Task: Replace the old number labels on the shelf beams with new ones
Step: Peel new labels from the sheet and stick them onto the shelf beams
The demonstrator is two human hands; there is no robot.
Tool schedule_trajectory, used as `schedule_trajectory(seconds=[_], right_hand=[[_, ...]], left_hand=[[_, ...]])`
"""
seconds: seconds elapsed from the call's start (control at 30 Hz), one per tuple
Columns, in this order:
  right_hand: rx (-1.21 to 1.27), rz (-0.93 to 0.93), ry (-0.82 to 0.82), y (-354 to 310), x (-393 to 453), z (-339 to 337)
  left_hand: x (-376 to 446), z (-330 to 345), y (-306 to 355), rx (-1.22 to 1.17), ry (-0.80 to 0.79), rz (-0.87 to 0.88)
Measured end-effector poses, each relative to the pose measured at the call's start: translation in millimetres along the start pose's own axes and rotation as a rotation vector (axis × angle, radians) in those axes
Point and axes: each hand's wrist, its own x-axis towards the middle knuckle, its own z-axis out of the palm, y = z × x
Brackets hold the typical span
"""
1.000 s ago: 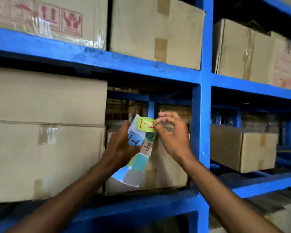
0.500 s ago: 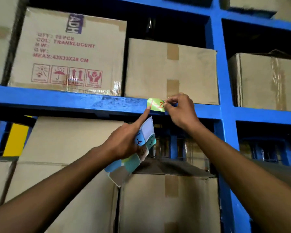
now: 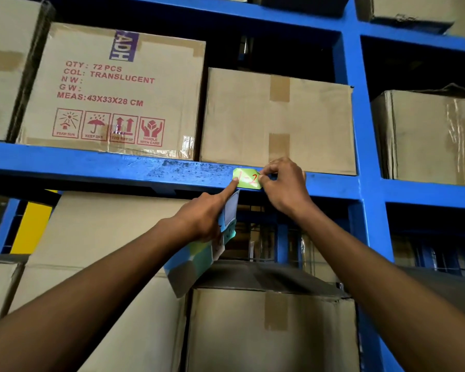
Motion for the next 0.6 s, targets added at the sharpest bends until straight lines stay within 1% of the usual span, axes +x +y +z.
schedule_trajectory(seconds=[0.23, 0.37, 0.6], right_hand=[[-0.017, -0.027, 0.018, 0.6, 0.7, -0.1], [-0.078, -0.043, 0.012, 1.4, 2.0, 0.2], [-0.111, -0.038, 0.066, -1.1, 3.8, 3.7]], left_hand=[[0.9, 4.9, -4.8, 0.045, 0.014, -0.014], [0.8, 6.2, -2.3, 0.076, 0.006, -0.018], [1.6, 5.8, -1.8, 0.087, 0.011, -0.012]])
